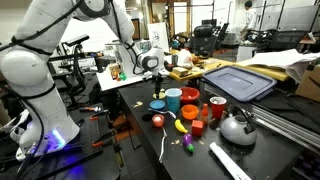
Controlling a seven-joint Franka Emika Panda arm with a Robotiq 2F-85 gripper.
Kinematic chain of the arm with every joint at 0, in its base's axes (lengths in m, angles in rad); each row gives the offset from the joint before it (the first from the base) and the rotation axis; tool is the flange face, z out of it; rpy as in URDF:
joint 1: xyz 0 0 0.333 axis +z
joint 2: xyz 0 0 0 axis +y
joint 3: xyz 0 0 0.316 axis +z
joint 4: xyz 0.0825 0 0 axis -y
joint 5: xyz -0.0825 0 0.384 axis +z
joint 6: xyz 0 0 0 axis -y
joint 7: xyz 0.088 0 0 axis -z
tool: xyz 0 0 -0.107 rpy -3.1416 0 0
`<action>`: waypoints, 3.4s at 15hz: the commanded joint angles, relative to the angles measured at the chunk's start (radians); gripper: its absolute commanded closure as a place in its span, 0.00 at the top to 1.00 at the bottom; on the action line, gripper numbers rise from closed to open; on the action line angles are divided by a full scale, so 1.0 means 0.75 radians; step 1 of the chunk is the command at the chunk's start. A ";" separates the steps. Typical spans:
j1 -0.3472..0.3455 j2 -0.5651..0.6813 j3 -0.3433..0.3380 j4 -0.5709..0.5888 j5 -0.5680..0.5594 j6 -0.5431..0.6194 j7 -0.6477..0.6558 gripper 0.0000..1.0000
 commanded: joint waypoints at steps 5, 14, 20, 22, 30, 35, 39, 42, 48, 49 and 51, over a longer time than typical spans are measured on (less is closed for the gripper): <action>-0.008 -0.035 0.010 -0.046 0.013 0.067 -0.001 1.00; -0.005 -0.017 0.009 -0.030 0.008 0.076 -0.004 0.48; -0.005 -0.029 0.009 -0.037 0.007 0.077 -0.004 0.23; -0.007 -0.038 0.011 -0.044 0.008 0.079 -0.007 0.08; -0.002 -0.060 0.011 -0.092 0.007 0.033 -0.001 0.00; 0.007 -0.132 0.029 -0.208 0.004 -0.033 -0.004 0.00; -0.003 -0.192 0.060 -0.298 0.003 -0.118 -0.022 0.00; -0.008 -0.220 0.077 -0.350 0.002 -0.174 -0.026 0.00; -0.013 -0.244 0.102 -0.420 -0.003 -0.246 -0.045 0.00; -0.014 -0.245 0.106 -0.430 -0.004 -0.259 -0.052 0.00; -0.015 -0.253 0.110 -0.451 -0.002 -0.278 -0.067 0.00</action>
